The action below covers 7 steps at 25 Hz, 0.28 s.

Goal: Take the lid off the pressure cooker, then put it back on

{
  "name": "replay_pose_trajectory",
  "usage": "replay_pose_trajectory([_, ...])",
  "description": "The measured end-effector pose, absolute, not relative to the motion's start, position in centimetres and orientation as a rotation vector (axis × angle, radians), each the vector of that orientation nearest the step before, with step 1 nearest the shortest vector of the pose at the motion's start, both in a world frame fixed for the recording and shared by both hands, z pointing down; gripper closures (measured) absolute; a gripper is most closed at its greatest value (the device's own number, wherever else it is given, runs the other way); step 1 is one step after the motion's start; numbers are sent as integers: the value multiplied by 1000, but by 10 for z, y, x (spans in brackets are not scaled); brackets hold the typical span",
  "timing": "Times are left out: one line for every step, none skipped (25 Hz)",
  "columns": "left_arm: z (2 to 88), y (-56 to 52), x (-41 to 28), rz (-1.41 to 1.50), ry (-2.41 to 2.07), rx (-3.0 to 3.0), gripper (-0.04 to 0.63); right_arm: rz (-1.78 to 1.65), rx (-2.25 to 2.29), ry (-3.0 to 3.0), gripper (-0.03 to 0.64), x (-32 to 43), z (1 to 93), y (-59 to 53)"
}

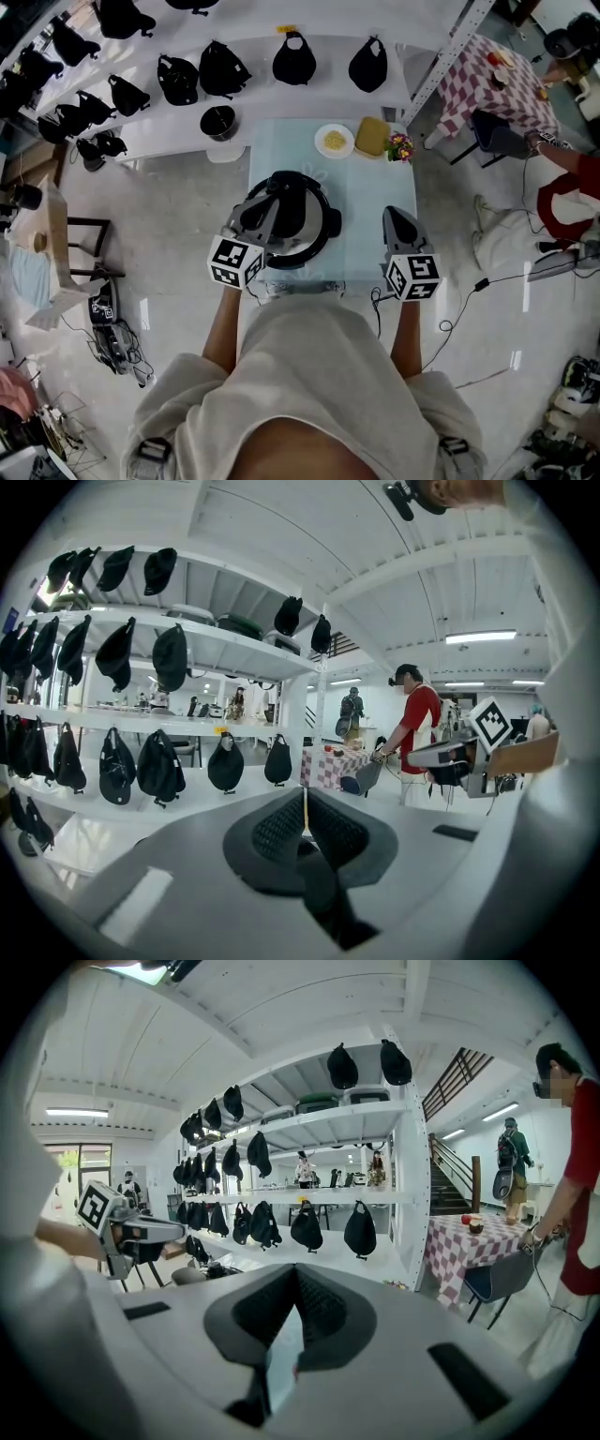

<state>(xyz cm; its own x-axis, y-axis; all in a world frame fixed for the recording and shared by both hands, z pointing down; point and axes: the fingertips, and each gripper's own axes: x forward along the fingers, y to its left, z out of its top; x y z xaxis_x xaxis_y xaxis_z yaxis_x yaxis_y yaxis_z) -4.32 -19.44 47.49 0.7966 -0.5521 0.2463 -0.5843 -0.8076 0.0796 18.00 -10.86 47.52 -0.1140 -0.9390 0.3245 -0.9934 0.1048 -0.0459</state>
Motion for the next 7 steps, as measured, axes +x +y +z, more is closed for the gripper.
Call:
replay_pose_trajectory([475,-194,-43,318,-900,2833,581,375,1933,-2165,617,180,475,-109])
replay_pose_trajectory([475,-194,-42,318,-898,2833,581,376,1932,-2165,616,180,475,-109])
replay_pose_trajectory([474,-194,-42,318,-897,2834,581,376,1930,-2165,616,180,475,-109])
replay_pose_trajectory([474,-194,-41,318,-896,2835,581,376,1927,-2166,617,180,475,-109])
replay_pose_trajectory([474,-194,-41,317,-896,2836,581,376,1925,-2168,617,179,475,-109])
replay_pose_trajectory([473,-194,-41,317,-895,2836,581,375,1923,-2169,617,179,475,-109])
replay_pose_trajectory([473,-194,-41,318,-894,2837,581,375,1921,-2170,617,178,475,-109])
